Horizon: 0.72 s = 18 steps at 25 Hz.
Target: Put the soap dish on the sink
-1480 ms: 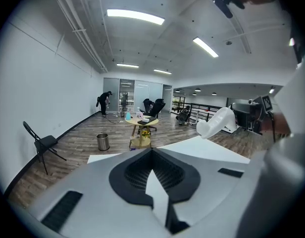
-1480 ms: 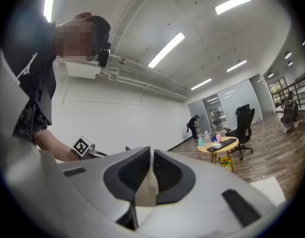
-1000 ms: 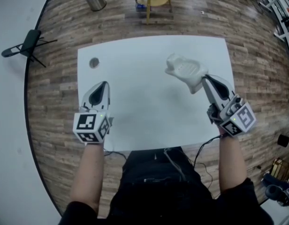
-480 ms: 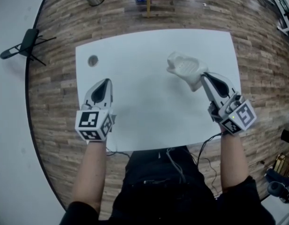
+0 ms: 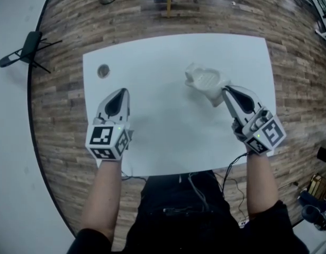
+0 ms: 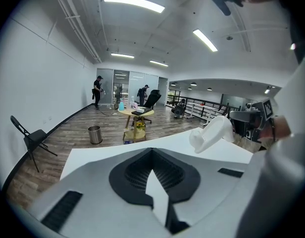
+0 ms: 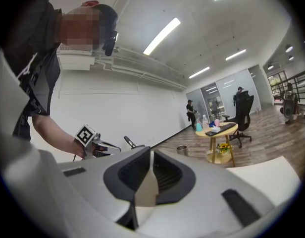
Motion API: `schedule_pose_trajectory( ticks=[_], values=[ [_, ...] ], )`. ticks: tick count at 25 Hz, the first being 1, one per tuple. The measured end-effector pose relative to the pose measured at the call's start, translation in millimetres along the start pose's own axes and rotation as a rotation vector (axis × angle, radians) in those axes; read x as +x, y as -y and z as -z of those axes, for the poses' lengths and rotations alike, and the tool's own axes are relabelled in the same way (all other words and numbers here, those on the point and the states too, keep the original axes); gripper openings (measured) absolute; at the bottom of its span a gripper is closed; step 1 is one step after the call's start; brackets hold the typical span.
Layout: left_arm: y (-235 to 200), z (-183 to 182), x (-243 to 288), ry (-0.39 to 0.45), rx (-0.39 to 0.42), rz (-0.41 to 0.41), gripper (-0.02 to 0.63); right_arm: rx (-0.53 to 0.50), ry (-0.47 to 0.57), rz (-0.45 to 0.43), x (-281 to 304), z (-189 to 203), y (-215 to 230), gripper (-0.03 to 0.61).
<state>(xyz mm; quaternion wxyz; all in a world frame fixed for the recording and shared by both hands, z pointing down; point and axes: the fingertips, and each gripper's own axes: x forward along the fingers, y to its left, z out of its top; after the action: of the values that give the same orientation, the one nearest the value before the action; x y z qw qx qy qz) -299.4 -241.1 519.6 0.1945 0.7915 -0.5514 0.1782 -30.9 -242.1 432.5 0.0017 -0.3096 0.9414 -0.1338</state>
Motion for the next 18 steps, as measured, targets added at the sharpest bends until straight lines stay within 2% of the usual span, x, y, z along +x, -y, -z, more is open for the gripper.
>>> schedule_pose_trajectory(
  ticks=[18],
  values=[
    [5,9,19,-0.004,-0.014,0.023,-0.011,0.005,-0.061,0.035,3,39,18,0.031]
  ],
)
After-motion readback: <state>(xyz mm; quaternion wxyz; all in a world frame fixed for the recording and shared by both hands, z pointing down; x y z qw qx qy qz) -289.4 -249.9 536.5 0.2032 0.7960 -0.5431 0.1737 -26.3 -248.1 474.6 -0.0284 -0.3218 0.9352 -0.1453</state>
